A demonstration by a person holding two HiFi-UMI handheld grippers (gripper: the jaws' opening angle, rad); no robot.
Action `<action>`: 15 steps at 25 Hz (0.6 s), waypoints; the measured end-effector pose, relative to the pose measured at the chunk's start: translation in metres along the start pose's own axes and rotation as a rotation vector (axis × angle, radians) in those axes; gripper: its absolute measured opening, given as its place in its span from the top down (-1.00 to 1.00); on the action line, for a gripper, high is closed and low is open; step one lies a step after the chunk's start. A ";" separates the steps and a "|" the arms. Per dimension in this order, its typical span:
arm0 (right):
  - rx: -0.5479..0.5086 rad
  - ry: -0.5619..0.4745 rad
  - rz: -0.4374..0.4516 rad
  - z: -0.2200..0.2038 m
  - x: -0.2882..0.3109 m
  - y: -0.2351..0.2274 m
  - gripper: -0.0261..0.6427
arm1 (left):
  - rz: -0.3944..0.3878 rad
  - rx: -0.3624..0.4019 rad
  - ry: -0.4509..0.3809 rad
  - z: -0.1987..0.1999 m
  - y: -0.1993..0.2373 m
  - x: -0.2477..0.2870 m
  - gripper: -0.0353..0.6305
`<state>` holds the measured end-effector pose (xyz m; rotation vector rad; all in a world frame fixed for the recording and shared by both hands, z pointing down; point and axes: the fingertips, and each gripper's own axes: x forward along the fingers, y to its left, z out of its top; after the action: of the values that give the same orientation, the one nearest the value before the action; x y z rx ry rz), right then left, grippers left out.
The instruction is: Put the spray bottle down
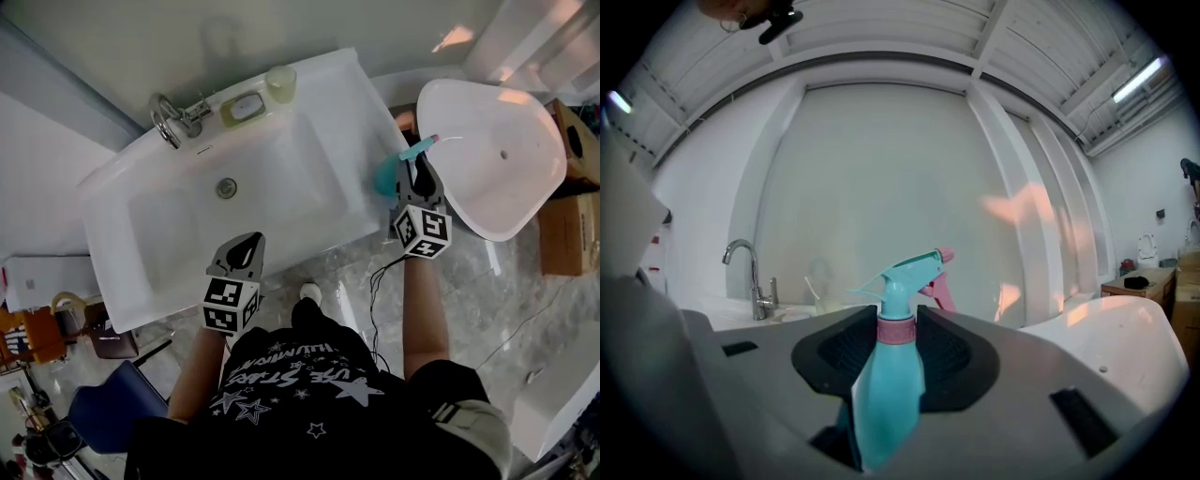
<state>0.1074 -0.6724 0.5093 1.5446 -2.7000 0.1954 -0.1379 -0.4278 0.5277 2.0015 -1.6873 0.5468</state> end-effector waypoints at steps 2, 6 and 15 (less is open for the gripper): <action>-0.010 -0.018 0.004 -0.001 -0.004 0.001 0.49 | -0.002 -0.003 0.004 -0.002 0.000 0.001 0.85; -0.012 -0.022 -0.004 -0.007 -0.011 0.006 0.47 | -0.011 -0.005 0.006 -0.007 -0.001 -0.001 0.85; -0.050 0.061 -0.044 -0.011 -0.022 0.009 0.26 | -0.024 0.006 -0.023 -0.004 0.000 -0.016 0.85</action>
<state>0.1106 -0.6475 0.5177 1.5563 -2.6019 0.1691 -0.1410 -0.4127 0.5222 2.0369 -1.6743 0.5228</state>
